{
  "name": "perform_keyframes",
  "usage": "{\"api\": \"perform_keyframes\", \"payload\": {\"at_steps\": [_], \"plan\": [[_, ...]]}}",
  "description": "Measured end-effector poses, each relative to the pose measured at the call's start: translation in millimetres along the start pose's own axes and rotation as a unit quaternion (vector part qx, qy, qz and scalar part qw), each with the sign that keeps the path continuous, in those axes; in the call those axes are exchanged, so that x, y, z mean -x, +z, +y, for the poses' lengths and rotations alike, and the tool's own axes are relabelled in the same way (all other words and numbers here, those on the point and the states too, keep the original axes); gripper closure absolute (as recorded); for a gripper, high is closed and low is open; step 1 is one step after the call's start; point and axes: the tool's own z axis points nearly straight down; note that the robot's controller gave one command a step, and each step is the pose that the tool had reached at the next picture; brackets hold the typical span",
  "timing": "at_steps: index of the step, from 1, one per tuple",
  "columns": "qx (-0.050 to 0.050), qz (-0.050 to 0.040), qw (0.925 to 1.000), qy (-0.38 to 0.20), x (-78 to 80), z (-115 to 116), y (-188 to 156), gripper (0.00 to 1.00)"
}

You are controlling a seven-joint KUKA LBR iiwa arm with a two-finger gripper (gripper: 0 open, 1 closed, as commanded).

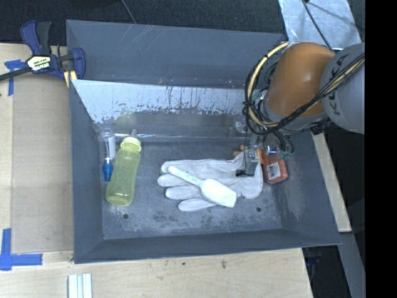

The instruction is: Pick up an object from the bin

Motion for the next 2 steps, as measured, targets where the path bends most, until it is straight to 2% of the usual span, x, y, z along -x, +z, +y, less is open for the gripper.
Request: {"api": "perform_keyframes", "payload": {"at_steps": [1,2], "plan": [[0.0,0.0047,0.9991,-0.042,-7.2,-2.5,43.2,0.0],[0.0,0.0048,0.9954,-0.095,-16.5,0.6,50.4,1.0]]}}
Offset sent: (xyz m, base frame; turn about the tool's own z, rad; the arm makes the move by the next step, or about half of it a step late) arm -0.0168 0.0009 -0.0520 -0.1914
